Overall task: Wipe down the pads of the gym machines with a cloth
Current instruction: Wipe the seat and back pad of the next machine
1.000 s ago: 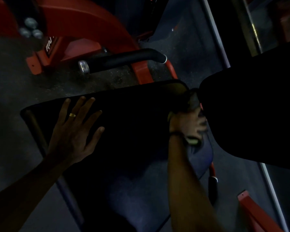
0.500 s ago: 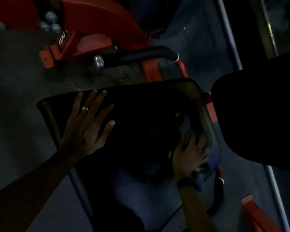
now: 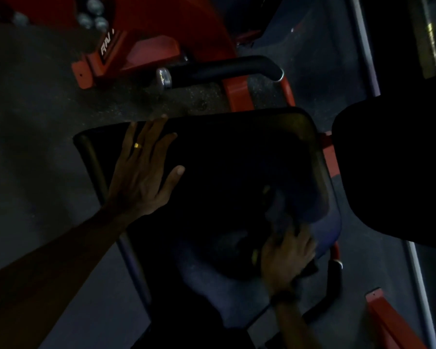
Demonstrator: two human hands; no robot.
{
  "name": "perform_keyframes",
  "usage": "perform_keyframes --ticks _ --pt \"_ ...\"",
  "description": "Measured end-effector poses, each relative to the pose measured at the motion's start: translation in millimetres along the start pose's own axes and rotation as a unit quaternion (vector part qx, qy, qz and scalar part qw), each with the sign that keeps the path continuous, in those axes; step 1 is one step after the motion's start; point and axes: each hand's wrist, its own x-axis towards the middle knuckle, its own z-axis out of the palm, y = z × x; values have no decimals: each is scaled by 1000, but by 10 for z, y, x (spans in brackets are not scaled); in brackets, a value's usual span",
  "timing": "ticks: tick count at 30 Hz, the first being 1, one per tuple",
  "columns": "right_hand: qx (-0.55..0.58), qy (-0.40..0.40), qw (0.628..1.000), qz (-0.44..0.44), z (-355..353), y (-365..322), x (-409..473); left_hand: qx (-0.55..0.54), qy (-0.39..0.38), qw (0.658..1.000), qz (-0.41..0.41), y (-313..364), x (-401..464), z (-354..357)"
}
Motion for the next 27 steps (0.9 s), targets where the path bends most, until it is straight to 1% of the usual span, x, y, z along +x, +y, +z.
perform_keyframes --ticks 1,2,3,4,5,7,8,9,10,11,12,13,15,16,17,18,19,20,21,23,24,25,26,27 --pt "17 36 994 97 22 -157 380 3 -2 1000 5 4 8 -2" --pt "31 62 985 156 32 -402 730 6 -4 1000 9 14 -5 -2" --pt "34 70 984 157 26 -698 979 6 -3 1000 12 10 -5 -1" --pt "28 75 990 118 41 -966 1087 4 -2 1000 15 11 -12 -2" --pt "29 63 996 52 36 -1202 1038 2 -4 1000 16 25 -15 -9" --pt "19 20 995 -99 -30 -1482 489 6 -6 1000 10 21 -1 -21" --pt "15 -9 986 -163 -59 -1430 45 10 -11 1000 14 19 -8 -26" --pt "26 -32 978 -205 -130 -1281 -367 15 -19 999 24 11 -7 -23" --pt "37 -42 972 -227 -162 -1024 -658 20 -31 999 34 9 -16 -14" --pt "39 -39 972 -230 -168 -729 -802 21 -35 998 39 7 -18 -6" --pt "29 -32 978 -206 -146 -440 -793 18 -27 999 34 0 -24 -2" --pt "19 -33 987 -156 -128 -206 -634 11 -15 1000 21 -3 -25 4" --pt "18 6 1000 9 -53 -22 -61 6 1 1000 12 -7 -7 9" --pt "24 31 995 94 -25 -86 287 6 1 1000 16 6 -16 6" --pt "32 43 987 152 -10 -269 660 9 4 1000 19 11 -15 3" --pt "37 59 984 166 -4 -504 936 11 10 1000 18 21 -25 3" --pt "40 63 986 151 -9 -771 1110 11 14 1000 18 17 -30 3" --pt "43 72 991 108 -2 -999 1152 9 15 1000 17 20 -44 3" --pt "45 77 995 45 -6 -1169 1075 8 17 1000 16 31 -33 1" --pt "26 43 993 -110 -5 -1244 493 6 13 1000 13 33 -36 -12" --pt "21 16 984 -174 -2 -1109 93 4 13 1000 17 25 -38 -7" --pt "22 -10 978 -207 -6 -882 -255 5 14 1000 19 18 -31 -7" --pt "21 -19 978 -209 -26 -587 -509 7 15 1000 22 18 -38 -8" --pt "17 -16 984 -177 -39 -296 -624 10 16 999 29 15 -34 -12"
